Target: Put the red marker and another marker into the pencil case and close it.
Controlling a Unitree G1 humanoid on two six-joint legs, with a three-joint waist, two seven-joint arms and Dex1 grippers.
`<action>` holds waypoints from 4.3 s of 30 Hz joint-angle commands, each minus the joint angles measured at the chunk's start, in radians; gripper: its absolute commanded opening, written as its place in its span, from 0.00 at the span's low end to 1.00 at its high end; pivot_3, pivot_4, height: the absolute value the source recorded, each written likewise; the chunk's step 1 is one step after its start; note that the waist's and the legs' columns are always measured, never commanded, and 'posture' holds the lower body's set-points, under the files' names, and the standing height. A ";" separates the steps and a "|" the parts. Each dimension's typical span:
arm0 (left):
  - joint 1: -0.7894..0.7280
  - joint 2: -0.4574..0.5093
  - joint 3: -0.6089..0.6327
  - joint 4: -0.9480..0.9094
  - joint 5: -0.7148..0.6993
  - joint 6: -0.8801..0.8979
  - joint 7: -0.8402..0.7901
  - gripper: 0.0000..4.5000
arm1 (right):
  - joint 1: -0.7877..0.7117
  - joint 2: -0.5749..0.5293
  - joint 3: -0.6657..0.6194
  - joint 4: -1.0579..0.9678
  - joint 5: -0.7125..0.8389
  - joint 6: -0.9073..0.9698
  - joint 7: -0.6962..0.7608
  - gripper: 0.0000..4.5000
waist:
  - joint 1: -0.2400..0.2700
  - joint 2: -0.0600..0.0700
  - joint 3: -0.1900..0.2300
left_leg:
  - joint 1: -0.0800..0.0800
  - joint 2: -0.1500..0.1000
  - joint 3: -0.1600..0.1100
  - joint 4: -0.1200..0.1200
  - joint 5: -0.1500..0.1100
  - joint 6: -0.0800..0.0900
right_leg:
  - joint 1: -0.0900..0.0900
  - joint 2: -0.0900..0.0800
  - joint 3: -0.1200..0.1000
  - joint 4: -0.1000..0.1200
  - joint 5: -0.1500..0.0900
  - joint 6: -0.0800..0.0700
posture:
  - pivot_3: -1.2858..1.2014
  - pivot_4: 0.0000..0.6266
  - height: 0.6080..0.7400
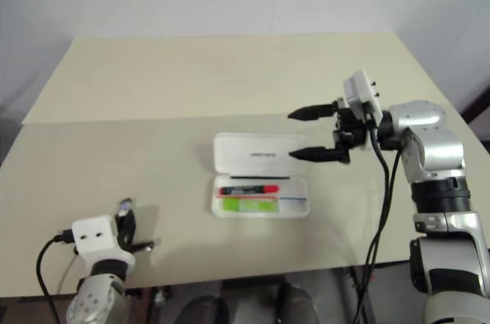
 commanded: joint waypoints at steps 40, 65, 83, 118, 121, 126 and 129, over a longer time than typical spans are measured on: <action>-0.583 0.582 -0.218 0.203 -0.405 -0.085 -0.930 0.08 | 0.377 -0.185 -0.267 0.012 -0.029 -0.118 -0.115 1.00 | 0.012 0.002 0.000 | 0.000 -0.001 0.008 0.002 0.002 -0.003 | 0.002 0.005 0.000 0.000 0.000 0.001 | 0.52 0.24 1.00; -0.928 0.358 -0.581 0.562 -0.197 -0.115 -1.025 0.08 | 0.656 -0.220 -0.449 -0.300 0.061 0.037 -0.220 1.00 | 0.028 0.001 0.000 | 0.000 -0.001 0.006 0.007 0.002 -0.003 | 0.005 0.005 0.000 0.000 0.001 0.002 | 0.52 0.24 1.00; -1.032 0.201 -0.633 0.838 -0.082 -0.245 -1.033 0.08 | 0.689 -0.188 -0.445 -0.364 0.087 0.045 -0.279 1.00 | 0.027 0.001 0.000 | 0.000 -0.002 0.005 0.008 0.002 -0.003 | 0.005 0.005 0.000 -0.001 0.001 0.003 | 0.52 0.24 1.00; -0.986 0.222 -0.498 0.711 -0.187 -0.143 -1.090 0.73 | 0.617 -0.142 -0.371 -0.329 0.073 0.011 -0.303 1.00 | 0.025 0.001 0.000 | 0.000 -0.001 0.004 0.008 0.002 -0.003 | 0.005 0.005 0.000 0.000 0.002 0.003 | 0.52 0.24 1.00; -0.920 0.288 -0.451 0.609 -0.210 -0.113 -1.080 0.73 | 0.583 -0.136 -0.349 -0.294 0.060 -0.012 -0.284 1.00 | 0.022 0.002 0.000 | 0.000 -0.001 0.004 0.008 0.002 -0.003 | 0.005 0.005 0.000 0.000 0.002 0.003 | 0.52 0.24 1.00; -0.800 0.387 -0.340 0.456 -0.276 -0.079 -1.054 0.60 | 0.536 -0.131 -0.318 -0.245 0.056 -0.066 -0.203 1.00 | 0.023 0.002 0.000 | 0.000 -0.001 0.003 0.008 0.002 -0.003 | 0.005 0.005 0.000 0.000 0.002 0.003 | 0.52 0.24 1.00; -0.727 0.454 -0.248 0.402 -0.304 -0.083 -1.034 0.39 | 0.515 -0.152 -0.280 -0.212 0.036 -0.084 -0.130 1.00 | 0.022 0.002 0.000 | 0.000 -0.001 0.003 0.009 0.002 -0.003 | 0.005 0.004 0.000 0.000 0.002 0.003 | 0.52 0.24 1.00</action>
